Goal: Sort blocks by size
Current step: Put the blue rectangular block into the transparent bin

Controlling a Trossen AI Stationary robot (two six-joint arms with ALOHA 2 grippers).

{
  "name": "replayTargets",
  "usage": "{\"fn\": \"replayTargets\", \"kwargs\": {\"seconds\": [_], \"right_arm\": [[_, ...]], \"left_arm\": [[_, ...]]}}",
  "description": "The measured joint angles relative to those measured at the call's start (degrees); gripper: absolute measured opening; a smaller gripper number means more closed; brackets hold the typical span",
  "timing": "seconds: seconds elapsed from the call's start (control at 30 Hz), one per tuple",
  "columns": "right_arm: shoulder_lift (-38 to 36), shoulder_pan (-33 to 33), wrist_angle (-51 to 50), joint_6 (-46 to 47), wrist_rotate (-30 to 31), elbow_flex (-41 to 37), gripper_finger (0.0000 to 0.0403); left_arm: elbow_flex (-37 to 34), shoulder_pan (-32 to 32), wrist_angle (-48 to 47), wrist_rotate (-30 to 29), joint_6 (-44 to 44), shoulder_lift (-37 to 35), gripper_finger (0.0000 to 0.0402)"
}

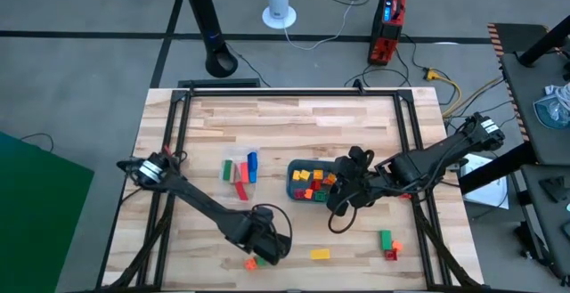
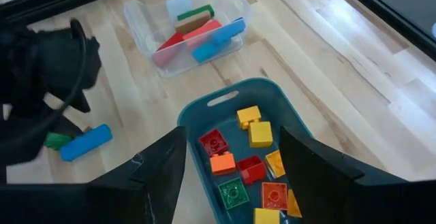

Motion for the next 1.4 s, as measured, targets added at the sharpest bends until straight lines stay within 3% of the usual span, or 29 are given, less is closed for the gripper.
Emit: {"fn": "replayTargets", "kwargs": {"seconds": [0.37, 0.63, 1.17, 1.4], "right_arm": [[0.0, -0.1, 0.7, 0.3, 0.0, 0.0, 0.0243], [0.0, -0.1, 0.8, 0.3, 0.0, 0.0, 0.0237], [0.0, -0.2, 0.9, 0.0, 0.0, 0.0, 0.0243], [0.0, -0.2, 0.9, 0.0, 0.1, 0.0, 0.0230]], "left_arm": [[0.0, 0.0, 2.9, 0.2, -0.2, 3.2, 0.0230], [-0.1, 0.3, 3.9, 0.0, 1.5, 5.6, 0.0243], [-0.9, 0.4, 7.7, -0.1, 3.0, 7.4, 0.0229], [-2.6, 0.2, 7.3, -1.4, 3.0, 7.3, 0.0150]]}}
